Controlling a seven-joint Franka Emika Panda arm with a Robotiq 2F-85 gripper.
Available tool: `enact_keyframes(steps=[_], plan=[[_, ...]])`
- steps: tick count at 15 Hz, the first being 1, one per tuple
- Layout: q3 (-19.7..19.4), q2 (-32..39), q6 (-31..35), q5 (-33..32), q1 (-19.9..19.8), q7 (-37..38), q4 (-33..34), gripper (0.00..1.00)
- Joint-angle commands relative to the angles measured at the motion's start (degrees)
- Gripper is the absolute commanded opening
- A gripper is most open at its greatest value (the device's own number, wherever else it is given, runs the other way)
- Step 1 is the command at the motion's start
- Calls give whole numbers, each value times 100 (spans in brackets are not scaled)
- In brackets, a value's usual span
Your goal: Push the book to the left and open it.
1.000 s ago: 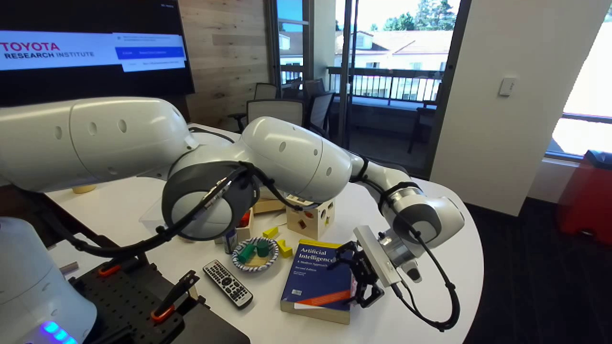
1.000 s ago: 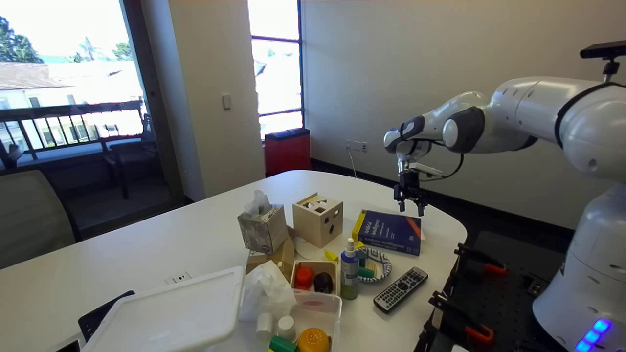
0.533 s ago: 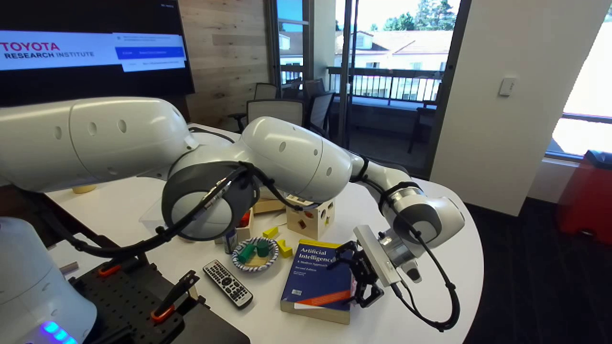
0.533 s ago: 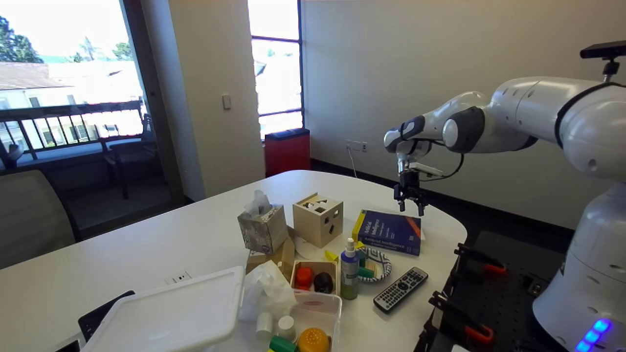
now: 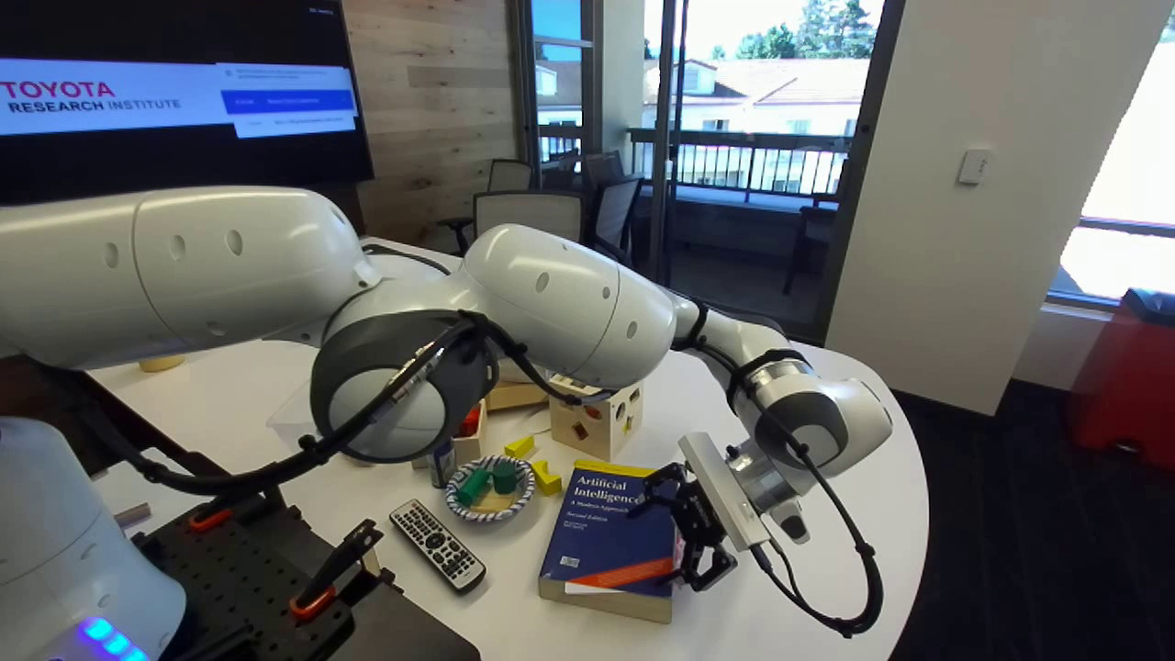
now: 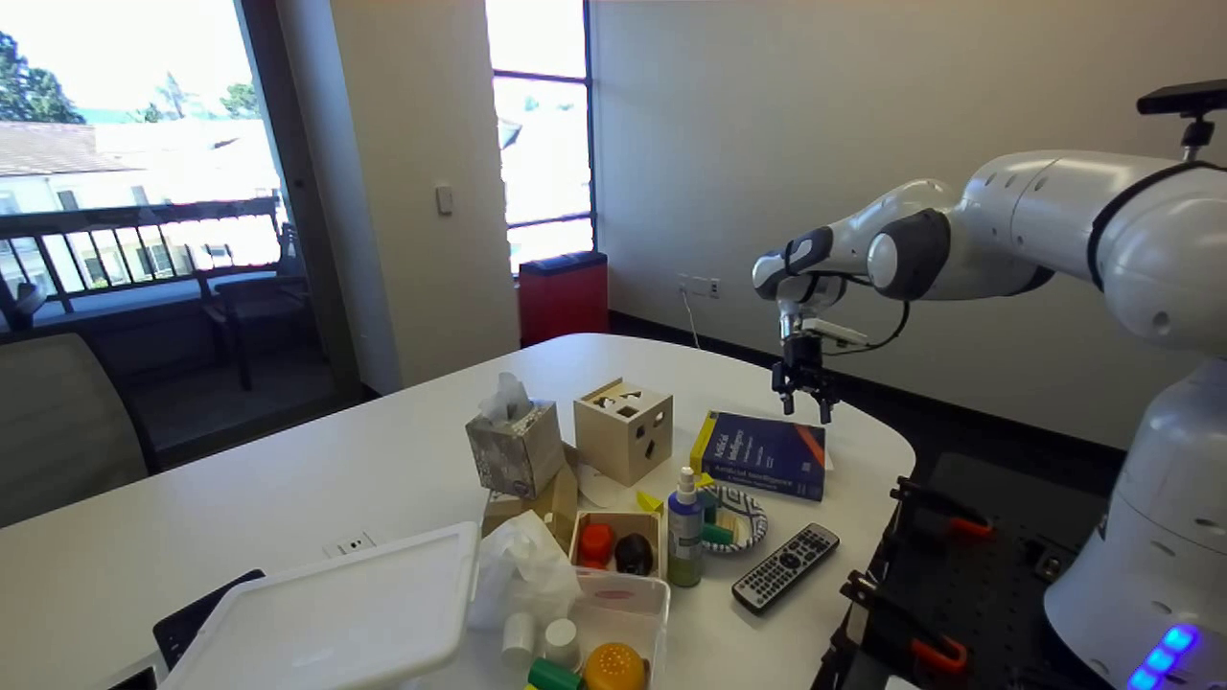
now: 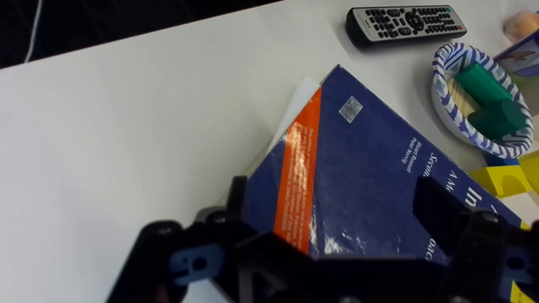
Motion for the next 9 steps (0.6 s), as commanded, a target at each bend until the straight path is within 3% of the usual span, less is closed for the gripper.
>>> enact_keyframes(steps=[1, 9], plan=[[52, 0, 33, -59, -14, 0, 37, 100], [160, -16, 257, -27, 52, -54, 313, 100]])
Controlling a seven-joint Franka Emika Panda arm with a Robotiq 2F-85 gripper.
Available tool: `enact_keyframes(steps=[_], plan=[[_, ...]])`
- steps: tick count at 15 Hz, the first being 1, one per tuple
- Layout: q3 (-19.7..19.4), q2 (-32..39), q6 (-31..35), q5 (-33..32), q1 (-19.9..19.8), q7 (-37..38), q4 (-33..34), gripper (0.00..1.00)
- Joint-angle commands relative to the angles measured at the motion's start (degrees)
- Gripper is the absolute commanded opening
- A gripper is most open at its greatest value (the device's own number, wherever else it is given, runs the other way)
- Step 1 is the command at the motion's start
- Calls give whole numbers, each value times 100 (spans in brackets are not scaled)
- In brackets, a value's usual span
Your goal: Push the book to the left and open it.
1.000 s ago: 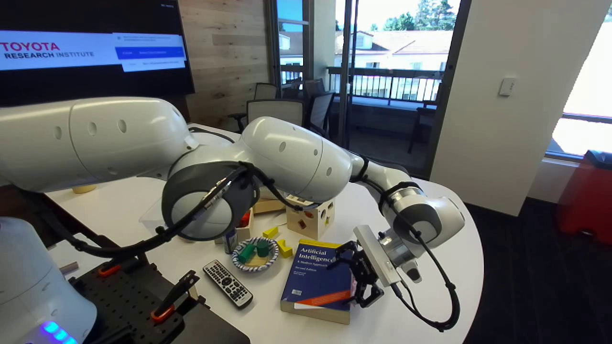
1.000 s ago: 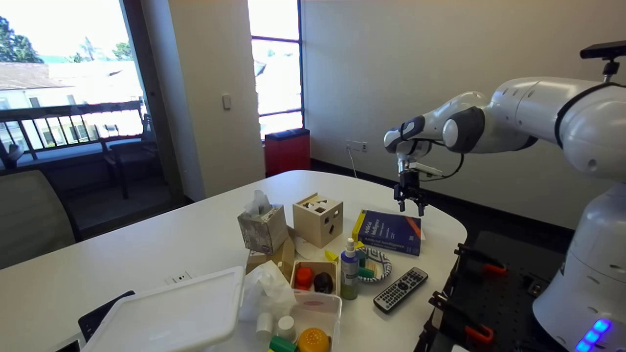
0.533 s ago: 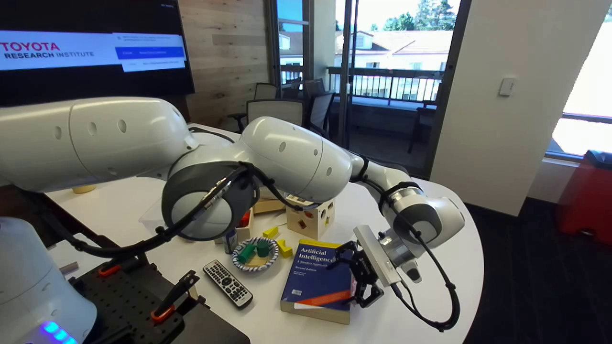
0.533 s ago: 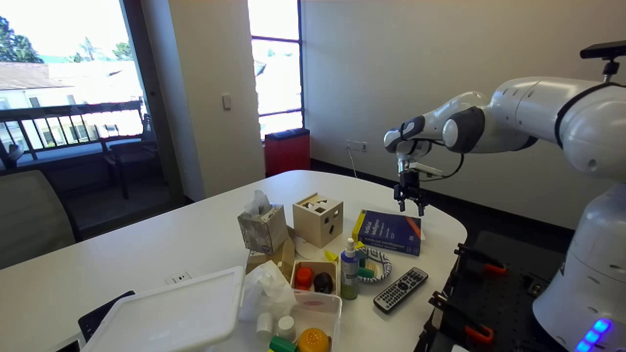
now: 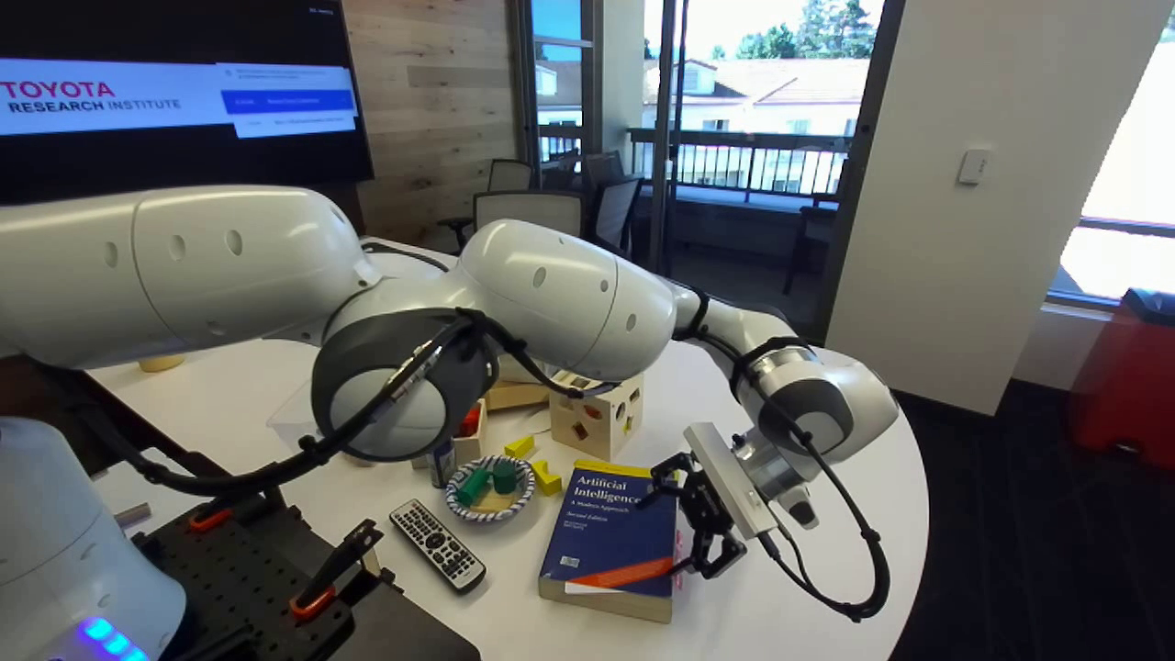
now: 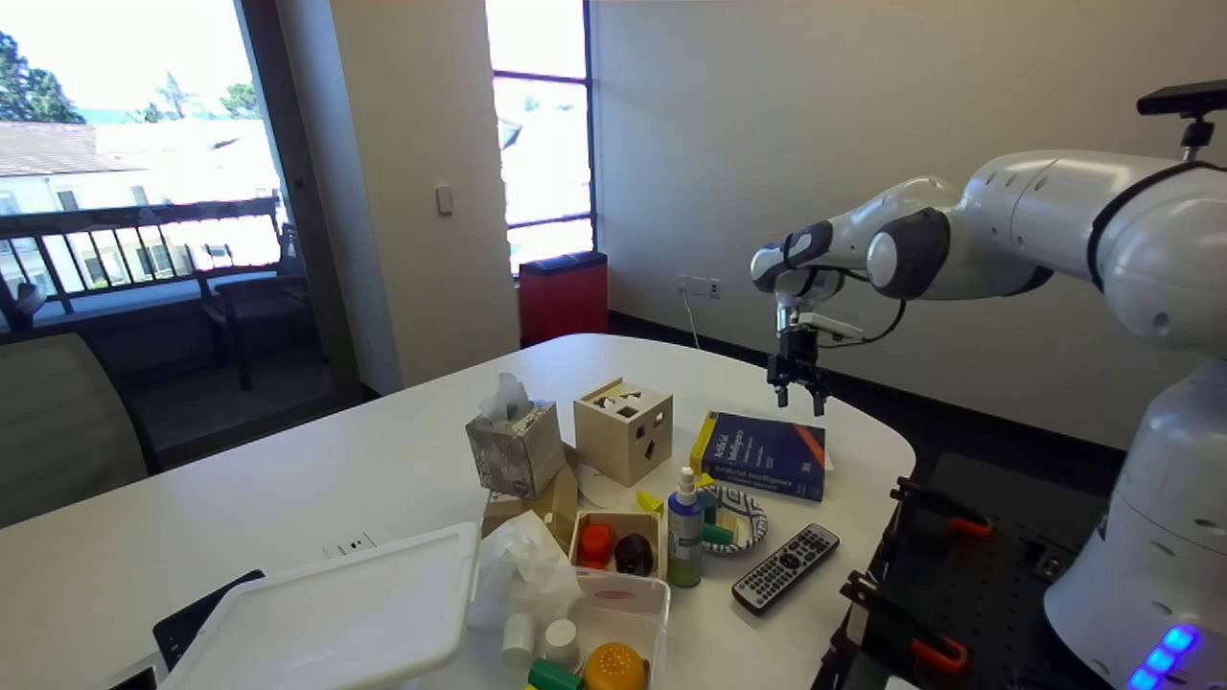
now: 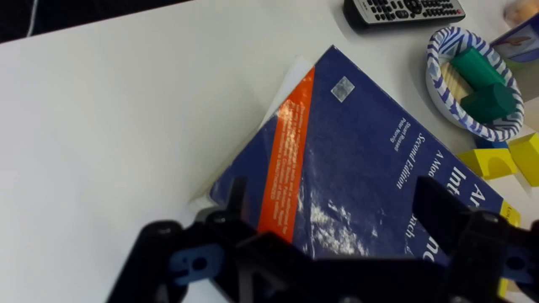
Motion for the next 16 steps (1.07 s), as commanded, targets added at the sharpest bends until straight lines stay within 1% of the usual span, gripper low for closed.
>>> enact_keyframes(steps=[1, 4, 8, 11, 14, 16], plan=[[112, -2, 270, -15, 61, -75, 103, 100], [200, -2, 635, 13, 132, -134, 7, 100], [347, 6, 1344, 93, 168, -479, -91, 100], [401, 8, 1714, 126, 191, -606, -193, 100], [415, 10, 1815, 121, 207, -623, -310, 100], [407, 13, 1683, 100, 219, -615, -352, 100]])
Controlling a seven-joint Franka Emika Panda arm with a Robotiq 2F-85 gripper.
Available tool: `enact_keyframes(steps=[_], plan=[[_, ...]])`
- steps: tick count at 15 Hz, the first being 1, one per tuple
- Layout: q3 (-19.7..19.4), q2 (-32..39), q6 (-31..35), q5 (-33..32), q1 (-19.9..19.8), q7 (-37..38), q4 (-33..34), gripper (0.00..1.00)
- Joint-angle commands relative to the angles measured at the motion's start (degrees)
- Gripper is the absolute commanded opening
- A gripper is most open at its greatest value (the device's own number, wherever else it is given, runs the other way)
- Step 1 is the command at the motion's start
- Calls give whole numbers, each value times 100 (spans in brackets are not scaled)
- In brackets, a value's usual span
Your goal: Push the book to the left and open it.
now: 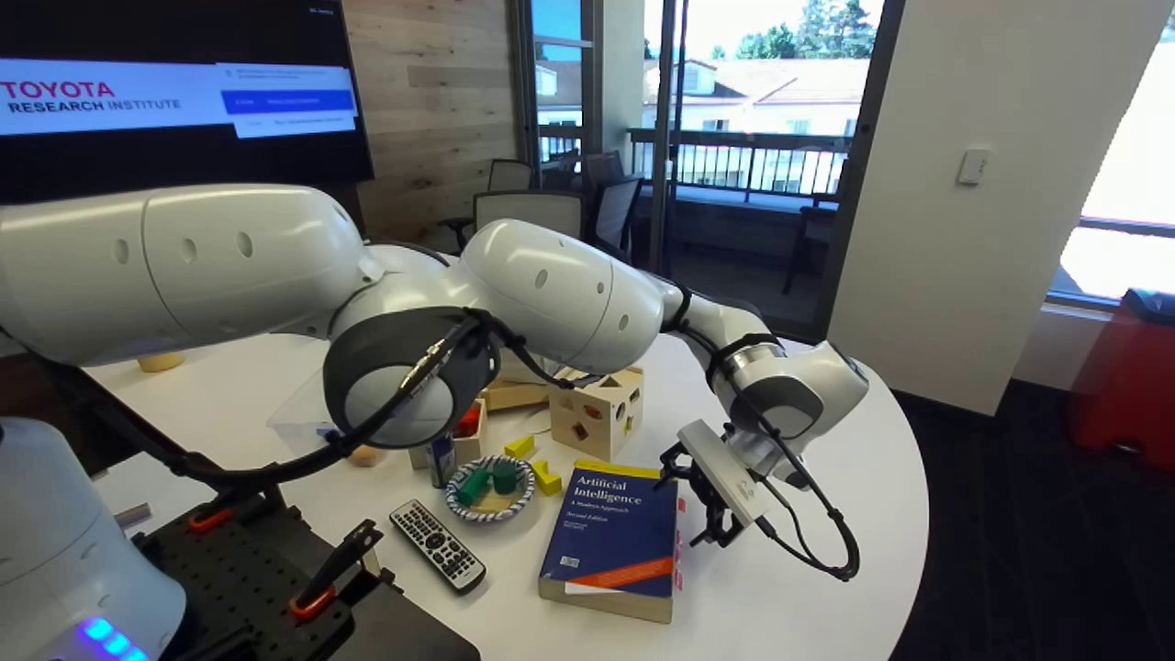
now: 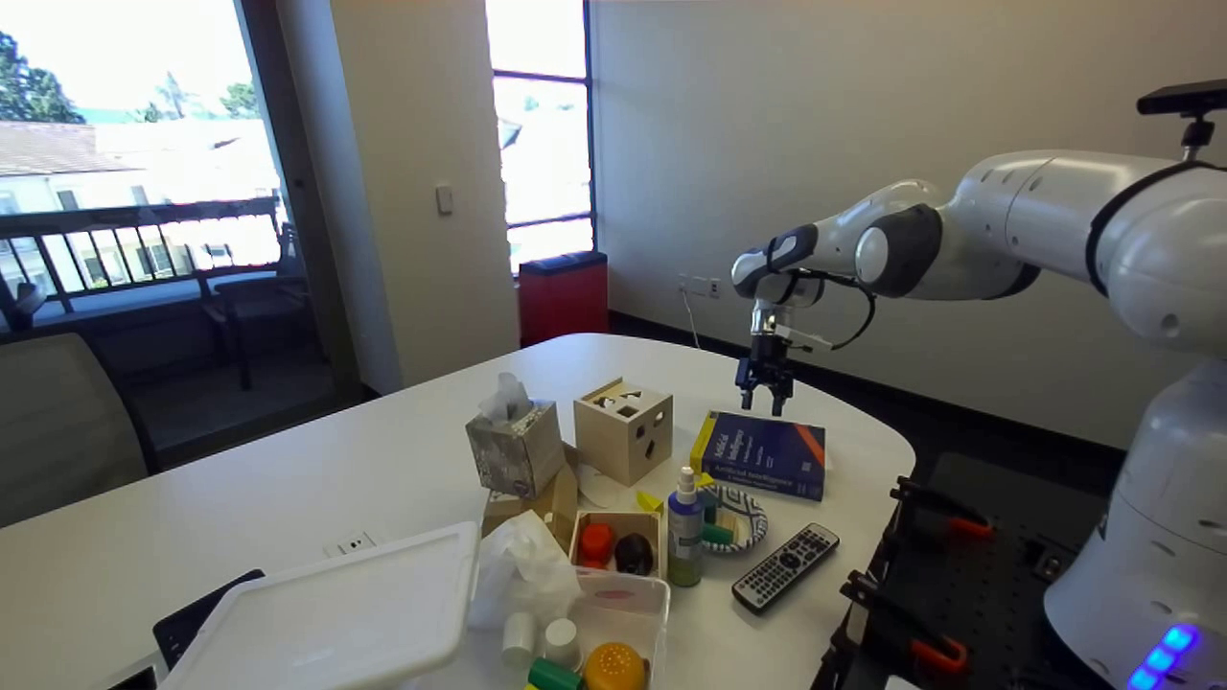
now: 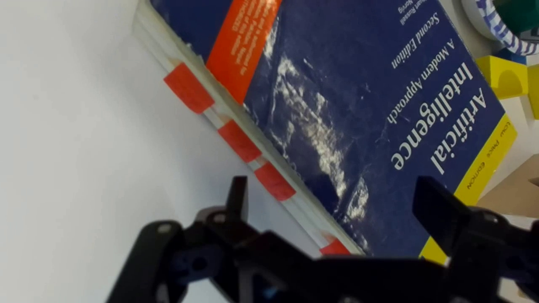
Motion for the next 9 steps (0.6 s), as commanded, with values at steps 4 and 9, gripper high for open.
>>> enact_keyframes(steps=[4, 9], plan=[[-8, 4, -89, 41, 32, -101, -194, 100], [-28, 4, -250, 5, 85, -91, -261, 100]])
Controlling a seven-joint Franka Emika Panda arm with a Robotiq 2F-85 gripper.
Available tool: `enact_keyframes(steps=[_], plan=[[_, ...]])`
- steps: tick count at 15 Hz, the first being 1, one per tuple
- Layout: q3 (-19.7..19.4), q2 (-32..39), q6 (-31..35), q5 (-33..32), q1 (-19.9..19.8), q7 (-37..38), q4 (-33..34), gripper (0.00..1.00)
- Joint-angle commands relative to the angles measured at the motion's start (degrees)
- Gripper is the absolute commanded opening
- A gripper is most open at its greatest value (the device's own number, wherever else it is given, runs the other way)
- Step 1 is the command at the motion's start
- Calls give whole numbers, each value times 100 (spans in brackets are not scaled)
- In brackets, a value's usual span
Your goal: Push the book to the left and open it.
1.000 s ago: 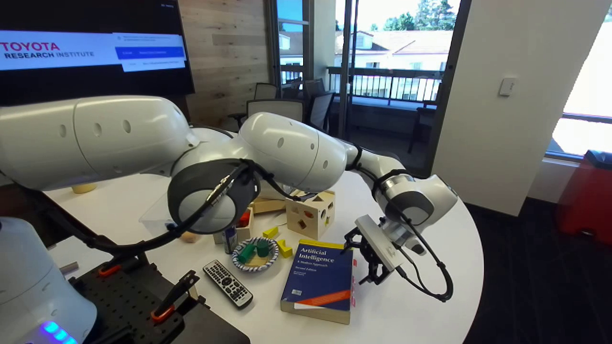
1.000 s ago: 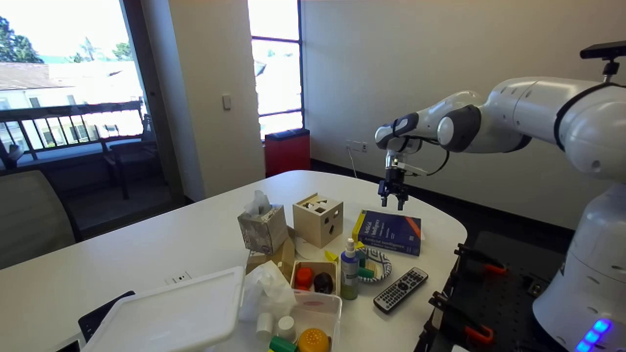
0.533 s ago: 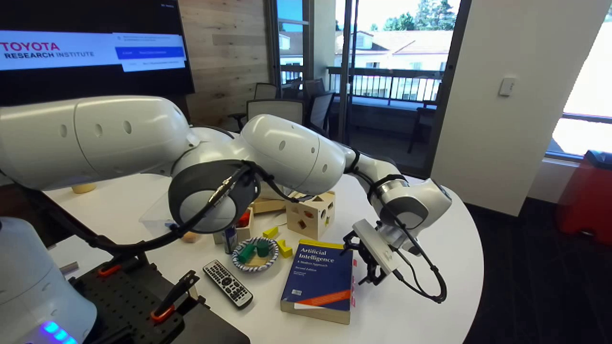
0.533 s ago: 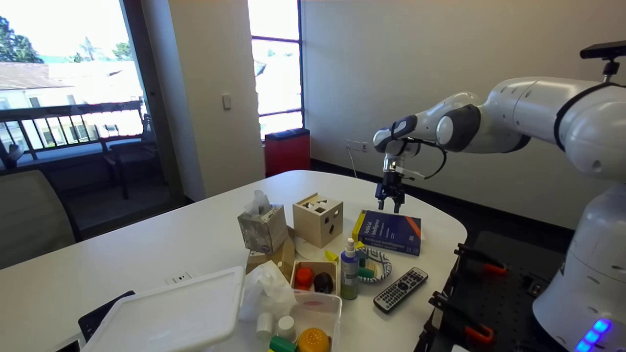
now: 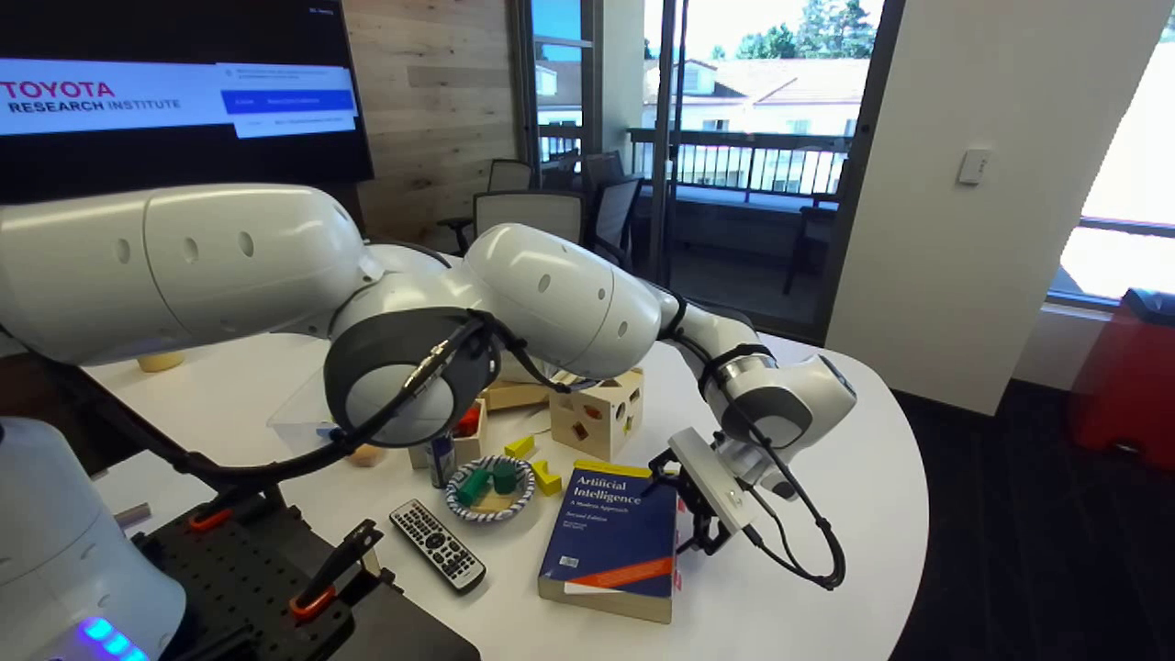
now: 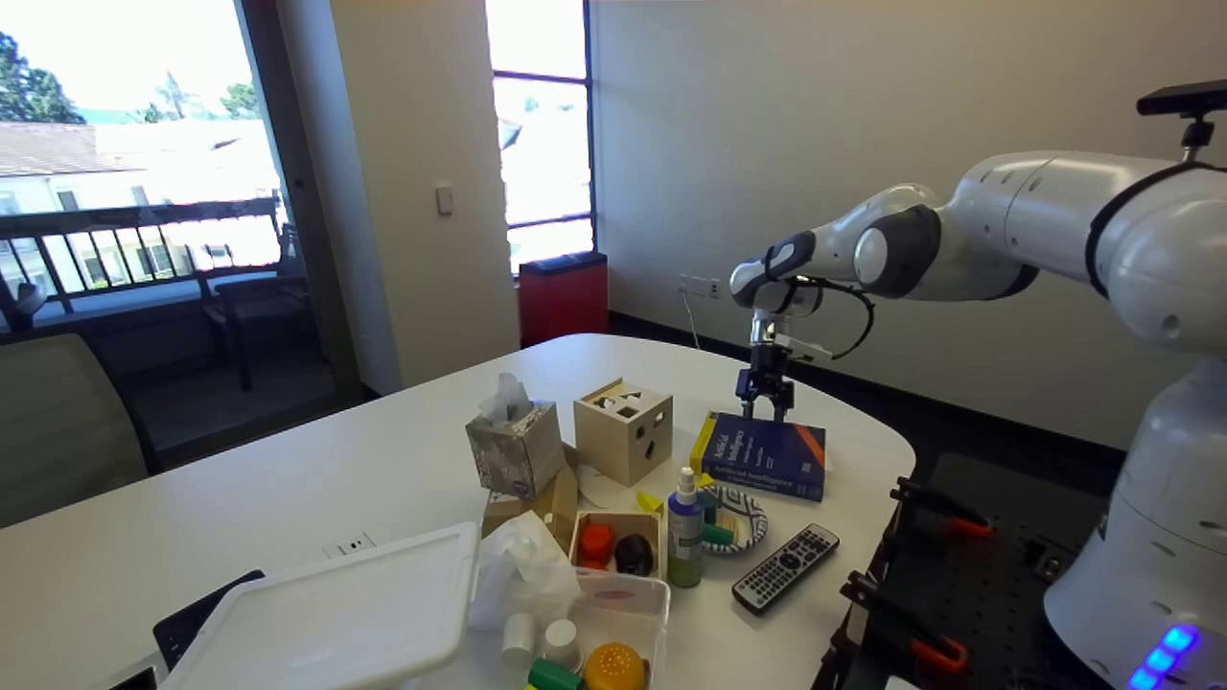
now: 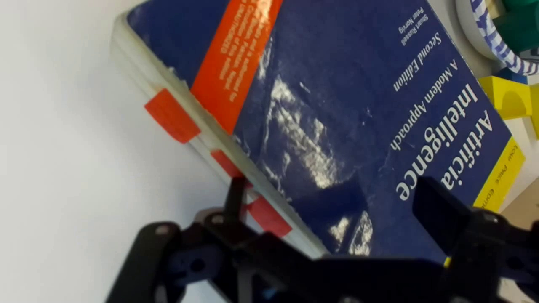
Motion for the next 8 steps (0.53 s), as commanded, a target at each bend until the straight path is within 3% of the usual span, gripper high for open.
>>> enact_keyframes(steps=[1, 8], plan=[[-29, -1, -275, 7, 57, -73, -6, 100], [-21, 0, -834, -1, 84, -136, 60, 100]])
